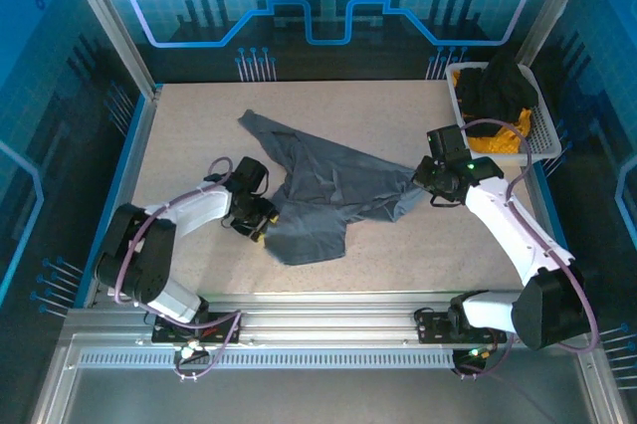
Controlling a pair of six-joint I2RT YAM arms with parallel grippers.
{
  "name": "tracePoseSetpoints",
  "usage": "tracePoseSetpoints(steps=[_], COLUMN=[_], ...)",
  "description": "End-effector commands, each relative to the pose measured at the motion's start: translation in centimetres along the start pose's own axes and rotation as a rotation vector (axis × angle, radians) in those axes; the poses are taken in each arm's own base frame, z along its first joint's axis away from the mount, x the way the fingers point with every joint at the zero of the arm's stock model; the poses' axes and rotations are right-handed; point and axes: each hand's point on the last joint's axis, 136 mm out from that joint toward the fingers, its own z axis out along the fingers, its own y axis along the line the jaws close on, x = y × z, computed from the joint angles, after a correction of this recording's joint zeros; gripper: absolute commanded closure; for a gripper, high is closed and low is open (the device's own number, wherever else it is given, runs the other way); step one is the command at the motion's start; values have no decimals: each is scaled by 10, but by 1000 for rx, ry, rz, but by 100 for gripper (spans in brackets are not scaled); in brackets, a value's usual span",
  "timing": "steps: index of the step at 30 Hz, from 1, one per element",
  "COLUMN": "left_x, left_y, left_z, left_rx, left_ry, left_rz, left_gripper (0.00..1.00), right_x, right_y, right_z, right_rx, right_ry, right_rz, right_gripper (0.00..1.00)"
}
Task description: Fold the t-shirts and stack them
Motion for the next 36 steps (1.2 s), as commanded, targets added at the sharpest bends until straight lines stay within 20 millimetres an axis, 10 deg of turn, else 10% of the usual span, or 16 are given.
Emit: tracePoseSetpoints(steps=[1, 4, 15, 25, 36], left_x=[-6, -4, -26, -72, -101], left_y=[-36, -46, -120, -192, -188], left_z=[1, 4, -144, -322, -449], left_rx=[83, 101, 382, 795, 1049], left_ry=[-12, 17, -206, -433, -616], left_rz=[72, 91, 95, 94, 76], left_gripper=[68, 100, 100, 100, 100], right_x=[7, 4, -66, -175, -230], right_y=[-8, -6, 58, 127, 137], right_z=[2, 0, -44, -135, -209], right_rx=[22, 13, -187, -479, -664], right_ry=[34, 29, -125, -410, -572], right_rz=[-10, -13, -30, 41, 158], right_gripper=[100, 100, 100, 100, 100])
